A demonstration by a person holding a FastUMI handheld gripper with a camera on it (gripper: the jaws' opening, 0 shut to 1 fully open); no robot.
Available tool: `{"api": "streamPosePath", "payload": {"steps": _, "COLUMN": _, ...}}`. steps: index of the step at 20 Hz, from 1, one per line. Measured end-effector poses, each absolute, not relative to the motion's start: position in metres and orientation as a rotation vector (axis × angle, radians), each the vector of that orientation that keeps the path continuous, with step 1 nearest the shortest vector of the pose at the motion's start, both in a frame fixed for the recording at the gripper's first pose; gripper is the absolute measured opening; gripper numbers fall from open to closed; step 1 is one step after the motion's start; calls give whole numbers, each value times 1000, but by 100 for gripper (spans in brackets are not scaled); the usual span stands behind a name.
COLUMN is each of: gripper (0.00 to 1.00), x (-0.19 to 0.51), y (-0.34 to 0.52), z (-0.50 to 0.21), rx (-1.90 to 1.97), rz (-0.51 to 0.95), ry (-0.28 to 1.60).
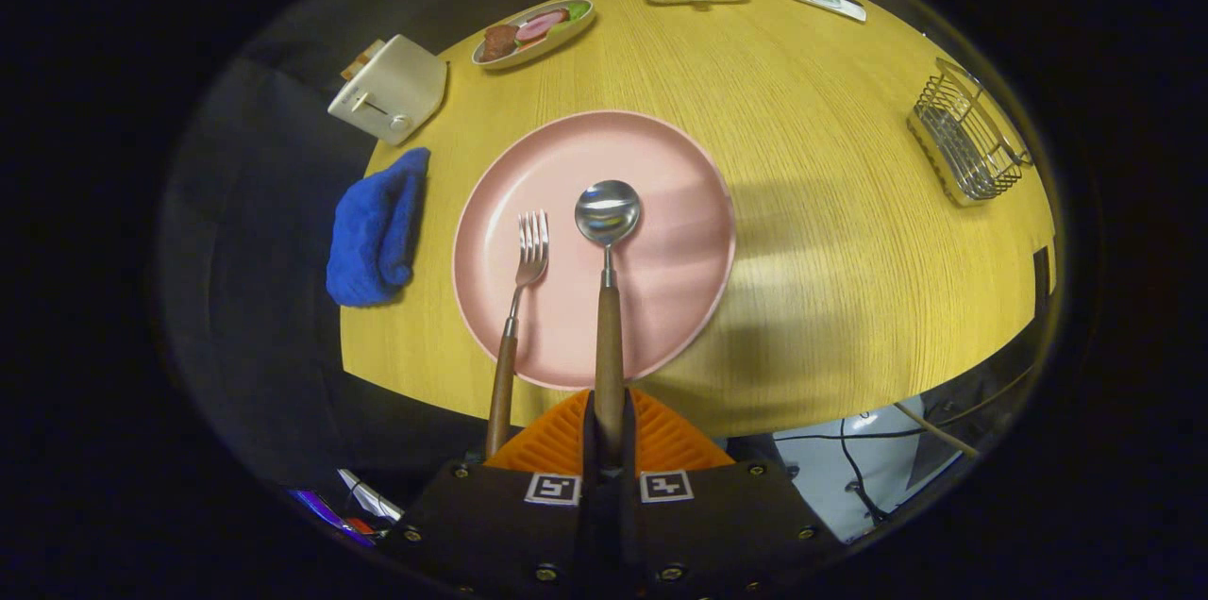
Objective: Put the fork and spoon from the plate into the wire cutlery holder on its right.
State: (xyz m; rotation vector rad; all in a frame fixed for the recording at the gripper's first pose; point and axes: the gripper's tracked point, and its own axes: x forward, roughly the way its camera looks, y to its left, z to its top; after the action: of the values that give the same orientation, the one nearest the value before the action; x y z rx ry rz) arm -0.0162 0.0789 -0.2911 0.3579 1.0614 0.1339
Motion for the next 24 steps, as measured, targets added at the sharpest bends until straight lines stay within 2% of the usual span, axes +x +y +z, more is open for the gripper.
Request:
{"api": "streamPosePath", "payload": {"steps": 12, "gripper": 9, "x": 7, "y": 85, "z": -248, "rx": 512, "rz": 187, "ry": 934}}
{"api": "streamPosePath", "payload": {"steps": 24, "gripper": 8, "x": 12, "y": 15, "z": -212, "rx": 626, "rz": 63, "ry": 759}}
